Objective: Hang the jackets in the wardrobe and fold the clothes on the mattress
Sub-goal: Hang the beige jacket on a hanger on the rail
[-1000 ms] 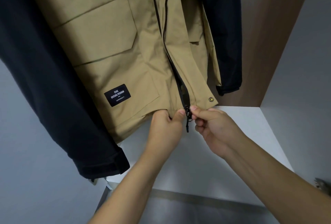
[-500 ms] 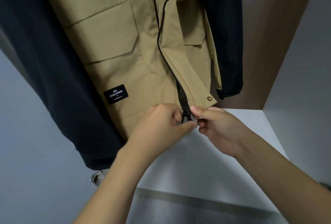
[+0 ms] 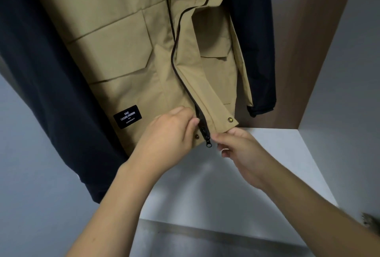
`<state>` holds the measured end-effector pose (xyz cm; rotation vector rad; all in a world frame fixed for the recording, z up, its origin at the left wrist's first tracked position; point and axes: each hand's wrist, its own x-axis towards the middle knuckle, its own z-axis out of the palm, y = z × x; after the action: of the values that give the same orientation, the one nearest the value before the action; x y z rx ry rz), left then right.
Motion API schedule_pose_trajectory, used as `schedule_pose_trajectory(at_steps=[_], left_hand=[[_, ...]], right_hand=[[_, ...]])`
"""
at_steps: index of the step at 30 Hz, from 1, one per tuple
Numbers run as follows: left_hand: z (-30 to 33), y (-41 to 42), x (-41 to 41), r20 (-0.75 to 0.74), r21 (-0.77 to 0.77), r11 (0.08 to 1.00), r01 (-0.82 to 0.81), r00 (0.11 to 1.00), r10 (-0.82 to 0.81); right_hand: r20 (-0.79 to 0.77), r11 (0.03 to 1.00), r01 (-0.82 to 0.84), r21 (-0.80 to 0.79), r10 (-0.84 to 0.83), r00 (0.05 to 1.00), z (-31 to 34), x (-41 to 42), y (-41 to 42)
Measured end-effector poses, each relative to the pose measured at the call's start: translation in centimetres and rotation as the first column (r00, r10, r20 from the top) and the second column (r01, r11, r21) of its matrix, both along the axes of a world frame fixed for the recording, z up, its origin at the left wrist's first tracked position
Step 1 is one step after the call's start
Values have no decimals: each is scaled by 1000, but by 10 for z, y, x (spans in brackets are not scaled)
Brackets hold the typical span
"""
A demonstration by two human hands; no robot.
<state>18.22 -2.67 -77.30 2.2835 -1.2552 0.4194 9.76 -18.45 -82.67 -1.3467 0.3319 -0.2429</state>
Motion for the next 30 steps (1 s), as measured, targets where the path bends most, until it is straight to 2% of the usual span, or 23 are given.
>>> schedule_pose_trajectory(at_steps=[3, 7, 11, 14, 18, 22, 24, 28, 30], left_hand=[[18, -13, 2, -8, 121, 992, 25, 1000, -24], [34, -26, 1, 9, 226, 974, 16, 1000, -19], [34, -30, -1, 19, 252, 967, -43, 999, 40], [33, -34, 1, 86, 256, 958, -130, 990, 112], [31, -41, 12, 197, 311, 918, -246, 962, 191], [25, -54, 11, 313, 273, 896, -351, 913, 262], [21, -60, 8, 293, 241, 901, -359, 913, 286], [26, -63, 5, 105, 269, 928, -258, 966, 238], [32, -61, 2, 102, 275, 936, -220, 975, 199]], right_hand=[[72, 997, -72, 1, 72, 995, -6, 4, 10], [106, 998, 56, 8, -56, 993, -11, 13, 14], [140, 988, 146, 41, -150, 979, -12, 17, 15], [192, 988, 150, 26, -152, 969, -12, 15, 12], [176, 985, 162, -52, -150, 973, -16, 14, 3], [204, 987, 159, -7, -155, 967, -16, 16, 0], [198, 983, 184, 5, -182, 963, -15, 16, -3], [199, 981, 194, 5, -191, 961, -12, 17, -5], [201, 975, 222, 24, -223, 954, -9, 17, -7]])
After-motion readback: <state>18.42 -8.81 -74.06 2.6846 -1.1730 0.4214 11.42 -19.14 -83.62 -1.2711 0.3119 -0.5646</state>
